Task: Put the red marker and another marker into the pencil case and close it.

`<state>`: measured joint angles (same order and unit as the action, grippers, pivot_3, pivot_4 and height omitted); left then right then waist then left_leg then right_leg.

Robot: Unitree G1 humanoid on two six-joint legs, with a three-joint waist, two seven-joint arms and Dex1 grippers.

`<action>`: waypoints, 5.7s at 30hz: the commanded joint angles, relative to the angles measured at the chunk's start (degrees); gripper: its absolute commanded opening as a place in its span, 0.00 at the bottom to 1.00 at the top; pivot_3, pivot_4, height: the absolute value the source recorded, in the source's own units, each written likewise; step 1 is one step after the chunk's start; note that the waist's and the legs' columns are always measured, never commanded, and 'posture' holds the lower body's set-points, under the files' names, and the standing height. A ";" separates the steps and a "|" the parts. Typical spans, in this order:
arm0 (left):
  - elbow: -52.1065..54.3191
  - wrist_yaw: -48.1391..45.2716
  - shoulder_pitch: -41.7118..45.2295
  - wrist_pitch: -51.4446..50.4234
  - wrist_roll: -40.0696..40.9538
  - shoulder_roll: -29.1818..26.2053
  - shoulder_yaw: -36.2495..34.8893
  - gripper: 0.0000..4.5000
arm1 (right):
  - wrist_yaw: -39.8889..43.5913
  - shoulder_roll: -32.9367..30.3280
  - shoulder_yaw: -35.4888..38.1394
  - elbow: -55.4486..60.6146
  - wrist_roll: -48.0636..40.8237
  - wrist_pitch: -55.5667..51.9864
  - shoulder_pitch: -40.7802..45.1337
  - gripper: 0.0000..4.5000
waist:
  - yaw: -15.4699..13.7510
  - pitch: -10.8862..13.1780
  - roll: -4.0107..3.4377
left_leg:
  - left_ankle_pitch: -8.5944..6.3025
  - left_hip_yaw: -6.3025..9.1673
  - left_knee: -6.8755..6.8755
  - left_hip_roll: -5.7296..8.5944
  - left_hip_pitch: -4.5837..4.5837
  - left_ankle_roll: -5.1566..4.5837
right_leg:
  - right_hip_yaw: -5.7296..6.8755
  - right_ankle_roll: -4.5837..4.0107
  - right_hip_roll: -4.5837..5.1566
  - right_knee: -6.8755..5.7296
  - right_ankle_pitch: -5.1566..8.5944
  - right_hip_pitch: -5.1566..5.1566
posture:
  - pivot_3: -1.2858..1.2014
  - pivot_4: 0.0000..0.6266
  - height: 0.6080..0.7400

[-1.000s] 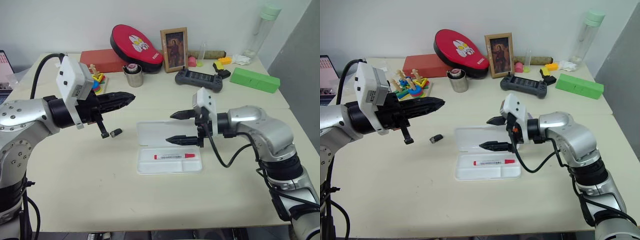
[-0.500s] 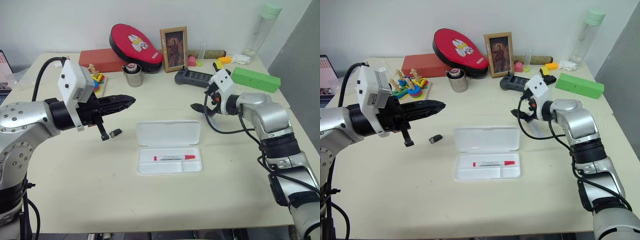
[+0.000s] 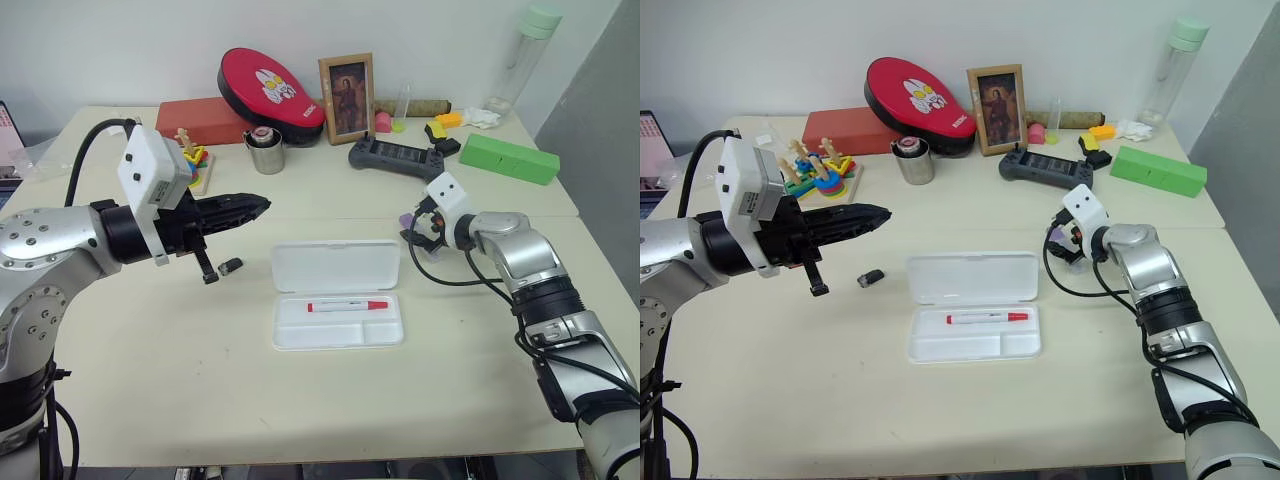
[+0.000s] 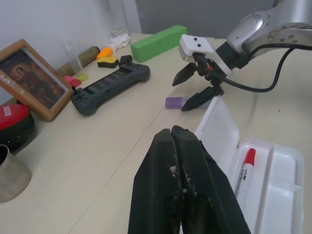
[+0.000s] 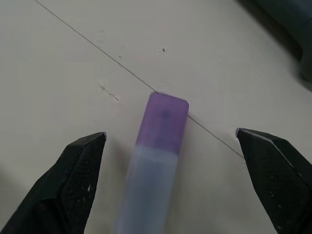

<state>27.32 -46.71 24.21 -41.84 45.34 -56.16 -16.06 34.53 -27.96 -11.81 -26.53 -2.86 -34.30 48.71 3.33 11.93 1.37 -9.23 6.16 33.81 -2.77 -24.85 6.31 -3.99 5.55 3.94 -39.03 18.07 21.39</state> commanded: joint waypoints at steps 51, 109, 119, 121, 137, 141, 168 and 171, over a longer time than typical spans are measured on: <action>6.68 -8.84 -9.99 -1.07 2.97 -5.91 -2.38 0.00 | 23.45 -2.79 0.68 48.06 -26.55 -18.72 -1.09 0.24 | -0.36 0.03 -0.05 | 0.00 0.01 0.06 -0.01 0.02 0.00 | 0.01 0.00 0.00 0.00 0.00 -0.04 | 0.52 0.24 1.00; -5.49 -9.23 -5.49 2.46 -5.77 -2.62 -3.06 0.00 | 24.50 1.41 -1.85 44.45 -24.55 -18.50 -4.19 0.78 | -0.07 0.02 -0.04 | 0.00 0.05 0.05 -0.03 0.01 0.00 | 0.02 0.00 -0.05 -0.02 0.00 -0.01 | 0.52 0.24 1.00; -10.24 -6.19 -9.34 5.48 -11.02 -2.41 -7.06 0.00 | 21.72 -1.10 2.89 43.14 -25.76 -16.59 -0.33 0.78 | -0.07 0.02 -0.04 | 0.00 0.04 0.05 -0.03 0.02 0.00 | 0.01 0.00 -0.04 -0.01 0.00 0.00 | 0.52 0.24 1.00; -11.40 -4.33 -10.47 2.91 -12.34 -3.46 -6.70 0.00 | 21.01 -1.06 3.26 42.01 -25.48 -15.95 0.41 0.78 | -0.06 0.02 -0.04 | 0.00 0.04 0.05 -0.03 0.02 0.00 | 0.01 0.00 -0.04 -0.01 0.00 0.00 | 0.52 0.24 1.00; -17.37 -4.97 -11.01 8.36 -17.95 -1.83 -0.50 0.65 | 18.96 -0.82 2.39 42.24 -25.82 -14.05 1.24 0.78 | -0.06 0.03 -0.04 | 0.00 0.02 0.01 -0.03 0.01 0.00 | 0.01 -0.01 -0.04 -0.01 0.00 0.02 | 0.52 0.24 1.00; -20.98 -5.15 -9.02 11.73 -20.43 0.54 3.15 0.65 | 18.70 -1.03 2.26 42.47 -25.80 -14.06 0.82 0.78 | -0.08 0.03 -0.04 | 0.00 0.03 0.00 -0.03 0.01 0.00 | 0.01 -0.01 -0.04 -0.01 0.00 0.02 | 0.52 0.24 1.00; -48.47 -6.45 4.63 20.25 -29.89 12.17 11.97 0.65 | 16.83 -2.58 2.42 44.01 -26.07 -15.00 -0.21 0.78 | -0.08 0.02 -0.04 | 0.00 0.05 0.01 -0.03 0.01 0.00 | 0.04 -0.01 -0.04 -0.05 0.00 0.00 | 0.52 0.24 1.00; -49.30 -6.18 4.99 20.41 -30.36 12.96 12.20 0.65 | 16.85 -2.64 2.43 43.93 -26.19 -14.99 -0.12 0.78 | -0.08 0.02 -0.04 | 0.00 0.05 0.01 -0.03 0.01 0.00 | 0.04 -0.01 -0.04 -0.05 0.00 0.00 | 0.52 0.24 1.00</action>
<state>-21.41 -53.12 28.20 -22.31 15.57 -43.34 -3.83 51.45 -30.24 -10.49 15.41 -28.29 -49.48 48.33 3.25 11.95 1.33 -9.23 6.22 33.82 -2.80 -24.84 6.31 -3.95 5.54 3.89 -39.09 18.07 21.39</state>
